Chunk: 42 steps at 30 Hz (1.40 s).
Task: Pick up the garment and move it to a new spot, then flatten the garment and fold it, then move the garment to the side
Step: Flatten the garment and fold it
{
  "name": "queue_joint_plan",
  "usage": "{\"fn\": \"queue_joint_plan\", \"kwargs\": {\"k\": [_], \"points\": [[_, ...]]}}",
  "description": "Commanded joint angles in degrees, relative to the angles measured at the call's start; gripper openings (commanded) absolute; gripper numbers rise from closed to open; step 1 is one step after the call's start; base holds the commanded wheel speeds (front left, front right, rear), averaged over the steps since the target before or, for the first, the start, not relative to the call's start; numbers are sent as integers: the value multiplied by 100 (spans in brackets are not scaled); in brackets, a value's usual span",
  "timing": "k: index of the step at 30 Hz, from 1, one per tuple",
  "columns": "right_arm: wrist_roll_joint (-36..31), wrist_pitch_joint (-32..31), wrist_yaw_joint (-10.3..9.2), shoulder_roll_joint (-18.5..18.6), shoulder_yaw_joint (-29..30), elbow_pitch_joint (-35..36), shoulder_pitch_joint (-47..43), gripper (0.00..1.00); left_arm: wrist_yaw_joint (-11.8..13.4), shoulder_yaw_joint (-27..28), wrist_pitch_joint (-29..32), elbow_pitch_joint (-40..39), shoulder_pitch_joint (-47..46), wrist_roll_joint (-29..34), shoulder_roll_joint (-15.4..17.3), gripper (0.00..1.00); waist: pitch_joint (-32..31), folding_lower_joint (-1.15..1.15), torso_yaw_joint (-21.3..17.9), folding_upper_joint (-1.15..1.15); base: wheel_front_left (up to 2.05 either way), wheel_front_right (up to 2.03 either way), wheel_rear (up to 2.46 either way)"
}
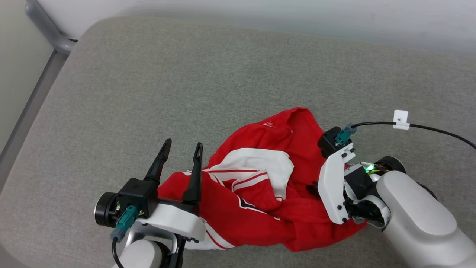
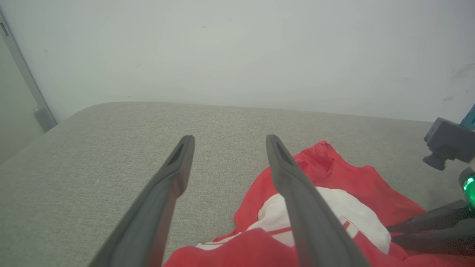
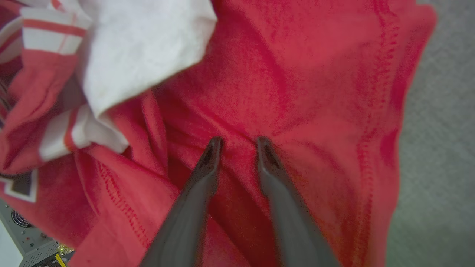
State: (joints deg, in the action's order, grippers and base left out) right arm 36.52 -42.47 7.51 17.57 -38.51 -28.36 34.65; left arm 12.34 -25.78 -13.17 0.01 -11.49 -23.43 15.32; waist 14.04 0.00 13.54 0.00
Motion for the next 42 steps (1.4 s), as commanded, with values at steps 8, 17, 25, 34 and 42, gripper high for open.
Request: {"fn": "queue_joint_plan", "kwargs": {"k": [8, 17, 25, 34, 42], "points": [[6, 638, -7, 266, 361, 61, -3, 0, 61, 56, 16, 50, 143, -41, 123, 100, -347, 0, -371, 0, 0, 0, 0], [-416, 981, -6, 607, 2027, 993, -1377, 0, 162, 113, 158, -31, 441, -128, 283, 100, -693, 0, -927, 0, 0, 0, 0], [-1041, 700, -5, -323, 3760, 2183, -3656, 0, 228, 113, 284, -95, 635, -192, 356, 100, -841, 0, -1170, 0, 0, 0, 0], [-1417, 2135, -4, -1364, 4486, 3081, -4515, 100, 277, 99, 374, -101, 783, -246, 453, 100, -1072, 0, -1256, 0, 0, 0, 0], [-1556, 2384, -4, -1216, 4679, 2979, -3886, 100, 324, 126, 414, -176, 777, -295, 492, 100, -1012, 0, -1336, 0, 0, 0, 0]]}}
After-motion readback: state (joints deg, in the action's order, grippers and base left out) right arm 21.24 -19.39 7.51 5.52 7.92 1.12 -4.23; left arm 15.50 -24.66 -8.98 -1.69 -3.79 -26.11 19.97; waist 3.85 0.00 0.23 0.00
